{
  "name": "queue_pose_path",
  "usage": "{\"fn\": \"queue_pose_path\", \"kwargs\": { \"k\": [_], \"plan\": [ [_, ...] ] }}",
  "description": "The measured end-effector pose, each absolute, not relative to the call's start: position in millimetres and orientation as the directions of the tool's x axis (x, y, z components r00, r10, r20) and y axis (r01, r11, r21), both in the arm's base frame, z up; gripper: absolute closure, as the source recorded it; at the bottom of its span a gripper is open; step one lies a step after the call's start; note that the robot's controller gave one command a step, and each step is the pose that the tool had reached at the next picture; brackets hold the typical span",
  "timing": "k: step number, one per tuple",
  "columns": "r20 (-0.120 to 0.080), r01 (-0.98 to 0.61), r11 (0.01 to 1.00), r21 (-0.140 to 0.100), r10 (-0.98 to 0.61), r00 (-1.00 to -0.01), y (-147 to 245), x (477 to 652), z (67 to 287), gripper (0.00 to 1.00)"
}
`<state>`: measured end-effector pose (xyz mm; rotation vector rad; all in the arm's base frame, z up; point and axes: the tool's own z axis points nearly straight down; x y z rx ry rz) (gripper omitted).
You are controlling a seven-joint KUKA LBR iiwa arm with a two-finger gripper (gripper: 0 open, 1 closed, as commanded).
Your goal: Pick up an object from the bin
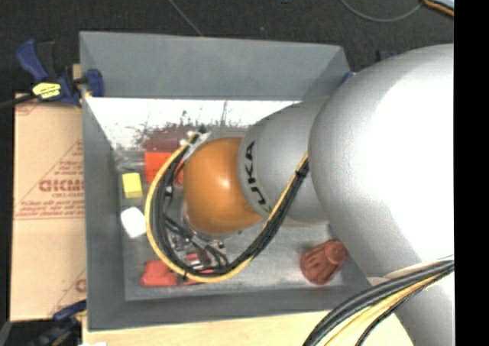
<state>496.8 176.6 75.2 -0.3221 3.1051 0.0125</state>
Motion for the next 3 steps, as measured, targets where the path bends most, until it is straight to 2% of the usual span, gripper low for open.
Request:
{"fn": "queue_pose_path", "kwargs": {
  "k": [3],
  "plan": [
    [-0.021,-0.204,0.979,0.005,-0.204,-0.979,175.5,496.4,119.1,1.0]
  ]
}}
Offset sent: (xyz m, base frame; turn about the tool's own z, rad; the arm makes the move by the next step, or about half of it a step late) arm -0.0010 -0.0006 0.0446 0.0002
